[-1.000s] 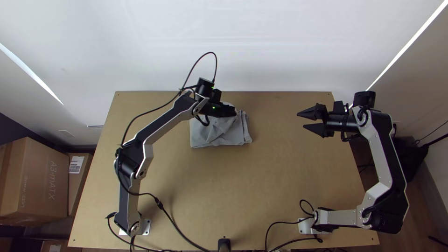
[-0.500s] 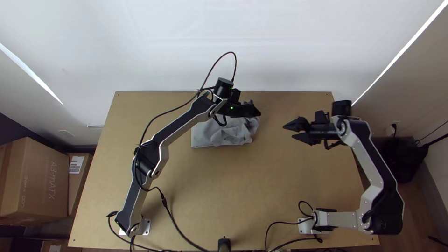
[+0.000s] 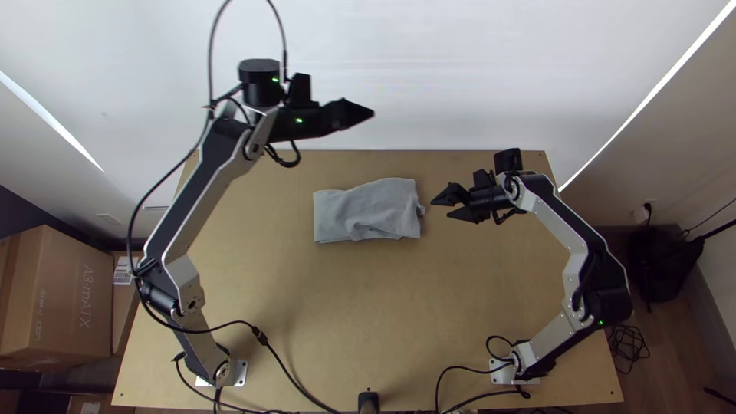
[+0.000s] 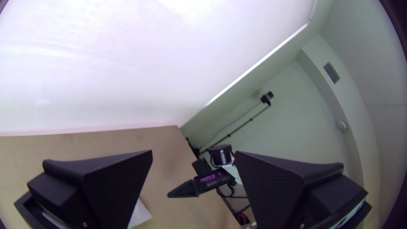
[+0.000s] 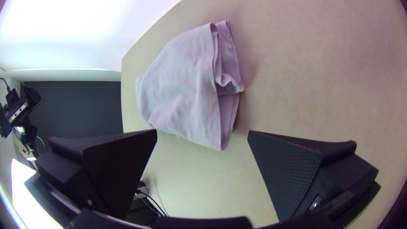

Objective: Fold the t-shirt

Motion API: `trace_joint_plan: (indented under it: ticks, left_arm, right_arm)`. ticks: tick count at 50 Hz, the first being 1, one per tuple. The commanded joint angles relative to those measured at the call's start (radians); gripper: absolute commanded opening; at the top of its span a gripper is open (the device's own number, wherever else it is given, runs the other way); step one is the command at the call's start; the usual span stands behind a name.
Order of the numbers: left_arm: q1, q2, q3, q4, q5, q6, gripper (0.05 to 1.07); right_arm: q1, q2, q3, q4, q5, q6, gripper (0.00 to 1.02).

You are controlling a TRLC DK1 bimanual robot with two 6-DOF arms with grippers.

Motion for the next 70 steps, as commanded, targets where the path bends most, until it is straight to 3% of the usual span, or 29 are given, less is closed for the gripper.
trace_joint_plan:
  ticks: [1, 8, 15, 21, 42, 44, 46, 48, 52, 53, 64, 70]
  left_arm:
    - [0.056, -0.072, -0.022, -0.028, 0.000, 0.010, 1.03]
    - [0.146, -0.155, -0.020, -0.065, -0.034, 0.044, 1.03]
    - [0.222, -0.241, -0.022, -0.091, -0.151, 0.125, 1.03]
    - [0.314, -0.304, -0.019, -0.106, -0.178, 0.168, 1.03]
    - [0.594, -0.419, -0.007, -0.295, -0.169, 0.298, 1.03]
    - [0.605, -0.425, -0.010, -0.308, -0.171, 0.303, 1.03]
    - [0.614, -0.433, -0.016, -0.313, -0.171, 0.305, 1.03]
    - [0.622, -0.437, -0.019, -0.315, -0.169, 0.309, 1.03]
    - [0.631, -0.442, -0.020, -0.319, -0.171, 0.309, 1.03]
    - [0.633, -0.442, -0.020, -0.327, -0.171, 0.314, 1.03]
    - [0.637, -0.460, -0.188, -0.404, -0.177, 0.401, 1.03]
    - [0.637, -0.545, -0.471, -0.272, -0.192, 0.441, 1.03]
  right_arm:
    - [0.000, 0.104, 0.072, 0.006, -0.011, -0.038, 0.99]
    - [0.008, 0.227, 0.165, 0.006, -0.036, -0.097, 0.99]
    - [0.026, 0.332, 0.248, 0.006, -0.062, -0.117, 0.99]
    - [0.057, 0.386, 0.279, 0.006, -0.065, -0.138, 0.99]
    - [0.233, 0.529, 0.409, -0.016, -0.073, -0.106, 0.98]
    - [0.244, 0.541, 0.423, -0.023, -0.073, -0.094, 0.92]
    - [0.250, 0.550, 0.435, -0.033, -0.073, -0.088, 0.77]
    - [0.250, 0.555, 0.441, -0.039, -0.073, -0.084, 0.57]
    - [0.244, 0.555, 0.438, -0.039, -0.073, -0.077, 0.08]
    - [0.239, 0.555, 0.437, -0.039, -0.073, -0.077, 0.01]
    - [0.123, 0.484, 0.363, -0.033, -0.073, -0.084, 0.02]
    - [0.037, 0.418, 0.313, -0.033, -0.073, -0.107, 0.02]
